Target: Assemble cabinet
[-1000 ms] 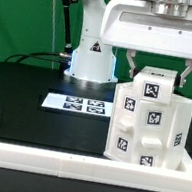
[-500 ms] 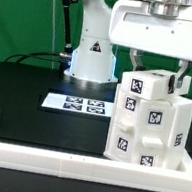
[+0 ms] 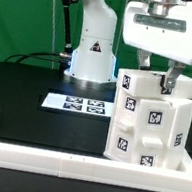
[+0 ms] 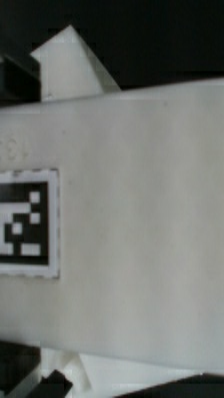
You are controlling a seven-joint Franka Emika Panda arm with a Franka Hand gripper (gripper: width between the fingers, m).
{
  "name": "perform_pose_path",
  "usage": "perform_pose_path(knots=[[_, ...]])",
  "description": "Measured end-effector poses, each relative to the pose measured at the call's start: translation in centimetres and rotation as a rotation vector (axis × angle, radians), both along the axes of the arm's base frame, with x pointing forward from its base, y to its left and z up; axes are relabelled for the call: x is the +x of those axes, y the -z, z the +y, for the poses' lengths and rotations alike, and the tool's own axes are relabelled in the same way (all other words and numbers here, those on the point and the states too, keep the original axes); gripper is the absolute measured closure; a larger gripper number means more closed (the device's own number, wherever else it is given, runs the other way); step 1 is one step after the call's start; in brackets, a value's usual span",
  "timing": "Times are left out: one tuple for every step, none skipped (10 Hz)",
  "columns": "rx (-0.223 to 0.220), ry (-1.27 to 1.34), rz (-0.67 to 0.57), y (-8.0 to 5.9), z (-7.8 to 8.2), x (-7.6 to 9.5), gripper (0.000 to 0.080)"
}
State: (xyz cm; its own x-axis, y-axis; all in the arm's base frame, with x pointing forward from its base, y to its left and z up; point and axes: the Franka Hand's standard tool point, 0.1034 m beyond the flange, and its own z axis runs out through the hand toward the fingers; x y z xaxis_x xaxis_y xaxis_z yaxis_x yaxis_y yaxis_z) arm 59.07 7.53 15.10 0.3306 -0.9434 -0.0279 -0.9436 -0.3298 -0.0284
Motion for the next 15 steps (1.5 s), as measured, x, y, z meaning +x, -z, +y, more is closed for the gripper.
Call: perform_pose_path(knots=[[0.001,0.074,0.002,0.0,0.0,0.0,0.0238],[0.002,0.117,0.004,0.0,0.0,0.0,0.0238],[0.009,0.223,0.008,-0.1,0.1,0.0,0.0238],[0.014,0.329,0.013,-0.1,0.2,0.0,0.0238],[0.015,0.358,0.014,-0.1,0.1,0.0,0.0238],[0.025,0.411,0.016,-0.1,0.1,0.0,0.0238],[0.032,0.453,0.019,-0.2,0.2,0.0,0.0238],[0.042,0.513,0.021,-0.2,0.3,0.1,0.0237],[0.042,0.503,0.022,-0.1,0.4,0.1,0.0237],[0.052,0.489,0.022,-0.2,0.5,0.1,0.0077],[0.074,0.476,0.019,-0.7,0.6,0.2,0.0014],[0.088,0.476,0.016,-1.2,0.8,0.2,0.0014],[0.107,0.48,0.004,-2.2,1.1,0.5,0.0004],[0.125,0.485,-0.009,-3.2,1.3,0.7,0.0001],[0.129,0.48,-0.018,-3.5,1.3,0.9,0.0001]])
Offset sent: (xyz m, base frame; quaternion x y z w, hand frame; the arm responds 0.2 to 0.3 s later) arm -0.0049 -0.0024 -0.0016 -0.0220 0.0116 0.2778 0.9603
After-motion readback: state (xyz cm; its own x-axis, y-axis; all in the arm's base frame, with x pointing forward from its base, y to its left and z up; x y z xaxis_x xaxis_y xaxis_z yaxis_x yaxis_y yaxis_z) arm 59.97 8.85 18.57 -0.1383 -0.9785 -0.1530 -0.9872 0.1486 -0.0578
